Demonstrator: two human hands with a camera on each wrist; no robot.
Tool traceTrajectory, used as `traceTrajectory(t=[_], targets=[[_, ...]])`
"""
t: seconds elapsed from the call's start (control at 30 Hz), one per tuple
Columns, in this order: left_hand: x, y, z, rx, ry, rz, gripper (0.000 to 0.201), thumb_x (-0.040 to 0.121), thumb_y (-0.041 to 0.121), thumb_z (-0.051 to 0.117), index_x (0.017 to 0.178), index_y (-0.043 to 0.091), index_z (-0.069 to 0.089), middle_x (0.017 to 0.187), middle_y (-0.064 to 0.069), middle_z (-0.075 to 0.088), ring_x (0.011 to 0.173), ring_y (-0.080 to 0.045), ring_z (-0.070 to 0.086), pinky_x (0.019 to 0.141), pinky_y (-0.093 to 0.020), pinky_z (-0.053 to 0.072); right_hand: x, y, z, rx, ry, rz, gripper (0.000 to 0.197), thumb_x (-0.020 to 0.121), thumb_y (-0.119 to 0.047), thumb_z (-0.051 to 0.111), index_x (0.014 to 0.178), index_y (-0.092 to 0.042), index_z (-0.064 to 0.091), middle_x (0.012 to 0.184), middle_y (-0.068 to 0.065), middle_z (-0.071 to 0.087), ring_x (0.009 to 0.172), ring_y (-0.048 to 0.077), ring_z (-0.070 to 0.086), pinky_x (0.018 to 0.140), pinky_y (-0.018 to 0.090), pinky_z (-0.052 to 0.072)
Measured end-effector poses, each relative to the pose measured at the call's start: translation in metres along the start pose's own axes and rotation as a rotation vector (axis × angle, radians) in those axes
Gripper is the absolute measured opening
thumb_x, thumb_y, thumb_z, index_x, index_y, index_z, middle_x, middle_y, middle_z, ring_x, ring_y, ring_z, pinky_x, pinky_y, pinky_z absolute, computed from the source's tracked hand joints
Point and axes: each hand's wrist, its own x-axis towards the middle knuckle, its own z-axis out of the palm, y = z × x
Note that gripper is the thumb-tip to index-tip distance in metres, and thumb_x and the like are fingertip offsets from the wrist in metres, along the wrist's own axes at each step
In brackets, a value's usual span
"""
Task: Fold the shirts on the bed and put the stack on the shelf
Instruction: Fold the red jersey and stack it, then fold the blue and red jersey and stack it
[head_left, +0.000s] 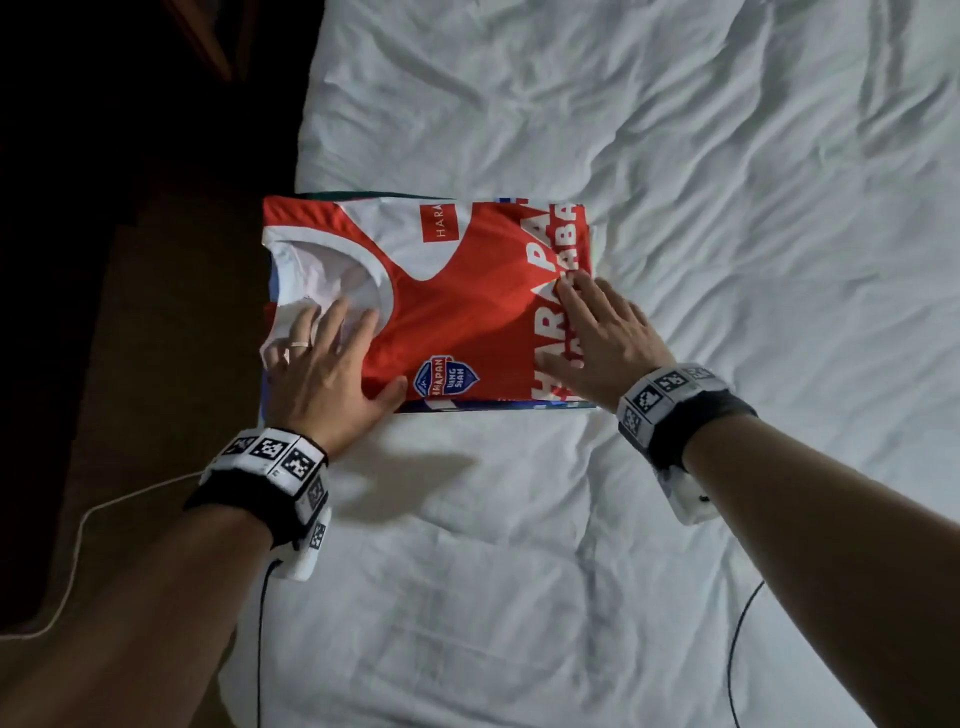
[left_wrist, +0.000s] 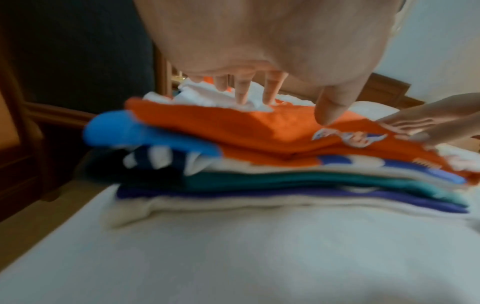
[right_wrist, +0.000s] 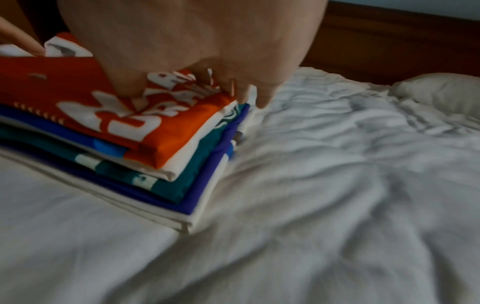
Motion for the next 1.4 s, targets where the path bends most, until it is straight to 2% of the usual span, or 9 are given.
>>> traceTrajectory(t=[0.07, 0.13, 0.23, 0.37, 0.63, 0.93, 1.13, 1.27, 1.4], targets=[[-0.004, 0.027, -0.015, -0.046, 0.032, 0.034, 0.073, 0.081, 0.062, 0.054, 0.143, 0.024, 0.046, 0.15, -0.004, 0.044, 0.137, -0.034, 0.035, 0.103, -0.056, 0.033, -0.024, 0.009, -0.013, 0.058, 0.039, -0.019, 0.067, 0.093, -0.048, 0.054, 0.149, -0.018, 0.036, 0.154, 0.005, 0.04, 0.137, 0.027, 0.043, 0.111, 0.045, 0.039], [-0.006, 0.062, -0.031, -0.158, 0.03, 0.079, 0.064, 0.081, 0.057, 0.055, 0.134, 0.022, 0.056, 0.135, -0.002, 0.058, 0.123, -0.031, 0.05, 0.097, -0.048, 0.04, -0.053, 0.02, -0.027, 0.099, 0.008, 0.038, 0.045, 0.095, -0.039, 0.054, 0.135, -0.019, 0.056, 0.134, 0.002, 0.061, 0.119, 0.025, 0.059, 0.099, 0.039, 0.049], [-0.015, 0.124, -0.057, -0.348, -0.1, 0.122, 0.036, 0.088, 0.042, 0.066, 0.117, 0.021, 0.067, 0.11, 0.002, 0.069, 0.1, -0.026, 0.064, 0.087, -0.038, 0.051, -0.103, 0.045, -0.044, 0.179, -0.004, 0.177, 0.036, 0.094, -0.04, 0.055, 0.123, -0.022, 0.065, 0.117, -0.003, 0.069, 0.106, 0.02, 0.064, 0.092, 0.036, 0.051], [-0.046, 0.216, -0.092, -0.328, -0.181, 0.238, 0.023, 0.088, 0.038, 0.065, 0.099, 0.019, 0.068, 0.091, 0.002, 0.07, 0.088, -0.024, 0.066, 0.081, -0.04, 0.055, -0.187, 0.087, -0.069, 0.251, 0.073, 0.24, 0.029, 0.093, -0.034, 0.059, 0.115, -0.019, 0.069, 0.106, -0.001, 0.072, 0.098, 0.021, 0.066, 0.087, 0.031, 0.05], [-0.157, 0.425, -0.14, -0.121, -0.241, 0.434, 0.035, 0.09, 0.048, 0.058, 0.117, 0.026, 0.064, 0.106, 0.005, 0.07, 0.102, -0.021, 0.063, 0.093, -0.038, 0.051, -0.387, 0.204, -0.105, 0.253, 0.146, 0.365, 0.028, 0.093, -0.04, 0.055, 0.111, -0.023, 0.069, 0.106, 0.004, 0.07, 0.099, 0.027, 0.066, 0.085, 0.036, 0.053], [-0.265, 0.627, -0.105, -0.001, -0.355, 0.671, 0.033, 0.09, 0.048, 0.061, 0.115, 0.027, 0.066, 0.103, 0.007, 0.069, 0.104, -0.018, 0.063, 0.093, -0.036, 0.051, -0.566, 0.334, -0.077, 0.314, 0.173, 0.538, 0.026, 0.092, -0.038, 0.055, 0.108, -0.023, 0.07, 0.102, 0.008, 0.07, 0.093, 0.031, 0.065, 0.077, 0.034, 0.053], [-0.294, 0.705, -0.079, 0.214, -0.412, 0.846, 0.036, 0.092, 0.051, 0.057, 0.119, 0.029, 0.064, 0.113, 0.006, 0.069, 0.108, -0.017, 0.061, 0.093, -0.034, 0.05, -0.629, 0.383, -0.041, 0.398, 0.155, 0.671, 0.026, 0.093, -0.038, 0.053, 0.104, -0.022, 0.07, 0.101, 0.007, 0.07, 0.095, 0.029, 0.065, 0.078, 0.032, 0.051], [-0.286, 0.738, -0.071, 0.297, -0.419, 0.891, 0.035, 0.092, 0.052, 0.056, 0.118, 0.03, 0.064, 0.115, 0.007, 0.068, 0.111, -0.017, 0.061, 0.096, -0.036, 0.05, -0.65, 0.407, -0.021, 0.46, 0.143, 0.76, 0.024, 0.093, -0.037, 0.052, 0.097, -0.019, 0.069, 0.098, 0.006, 0.069, 0.095, 0.029, 0.064, 0.07, 0.028, 0.041], [-0.263, 0.763, -0.066, 0.346, -0.418, 0.92, 0.036, 0.091, 0.052, 0.056, 0.118, 0.029, 0.064, 0.116, 0.005, 0.067, 0.109, -0.017, 0.061, 0.096, -0.037, 0.05, -0.657, 0.426, -0.011, 0.52, 0.13, 0.843, 0.021, 0.093, -0.038, 0.053, 0.085, -0.022, 0.064, 0.086, 0.0, 0.059, 0.093, 0.028, 0.065, 0.072, 0.027, 0.044]])
